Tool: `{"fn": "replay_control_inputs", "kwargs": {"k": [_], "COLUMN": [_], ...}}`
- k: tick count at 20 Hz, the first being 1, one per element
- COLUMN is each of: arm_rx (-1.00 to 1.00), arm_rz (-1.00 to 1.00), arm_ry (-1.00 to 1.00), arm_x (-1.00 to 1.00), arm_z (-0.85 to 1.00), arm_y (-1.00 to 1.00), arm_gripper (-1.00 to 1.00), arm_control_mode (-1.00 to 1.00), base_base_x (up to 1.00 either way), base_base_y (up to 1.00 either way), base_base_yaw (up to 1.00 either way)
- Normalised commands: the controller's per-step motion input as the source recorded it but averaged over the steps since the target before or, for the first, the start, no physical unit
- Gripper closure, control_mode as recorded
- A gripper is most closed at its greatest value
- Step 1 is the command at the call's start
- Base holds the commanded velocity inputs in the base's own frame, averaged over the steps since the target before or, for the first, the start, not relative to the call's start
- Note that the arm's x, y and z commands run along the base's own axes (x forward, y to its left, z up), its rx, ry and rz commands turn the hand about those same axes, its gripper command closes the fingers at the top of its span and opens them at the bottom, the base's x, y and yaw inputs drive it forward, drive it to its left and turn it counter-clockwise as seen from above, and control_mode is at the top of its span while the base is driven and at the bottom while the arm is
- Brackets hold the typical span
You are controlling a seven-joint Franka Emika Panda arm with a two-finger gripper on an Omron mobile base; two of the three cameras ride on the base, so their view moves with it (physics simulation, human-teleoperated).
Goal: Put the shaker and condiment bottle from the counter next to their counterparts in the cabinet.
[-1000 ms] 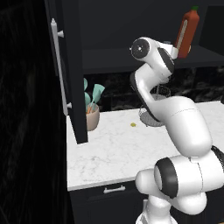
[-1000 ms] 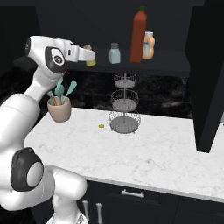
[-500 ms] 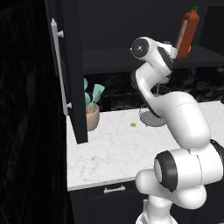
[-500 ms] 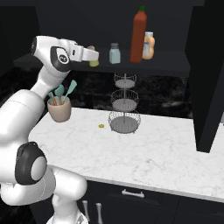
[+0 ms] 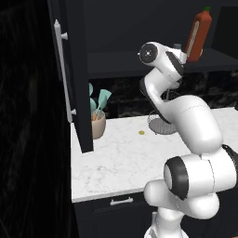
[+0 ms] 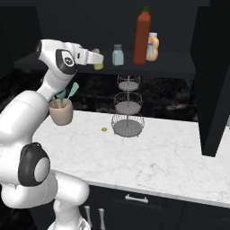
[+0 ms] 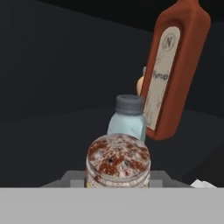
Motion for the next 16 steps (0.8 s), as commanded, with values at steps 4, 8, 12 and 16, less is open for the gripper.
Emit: {"fn": "replay_control_inputs", "kwargs": {"k": [4, 8, 12, 16], "arm_rx": [0.00, 0.00, 0.00, 0.00], "arm_rz": [0.00, 0.00, 0.00, 0.00], "arm_ry": [0.00, 0.00, -0.02, -0.04], "arm_x": [0.38, 0.28, 0.27, 0.30], "arm_z": [-0.14, -0.33, -0.40, -0.33], "arm_y": [0.00, 0.00, -0.02, -0.04], "arm_gripper": [1.00, 1.00, 1.00, 1.00], "arm_control_mode": [-1.00, -1.00, -1.00, -1.00], "base_base_x": [0.00, 0.00, 0.00, 0.00], "base_base_y": [0.00, 0.00, 0.00, 0.00], "base_base_yaw": [0.00, 0.00, 0.00, 0.00]}}
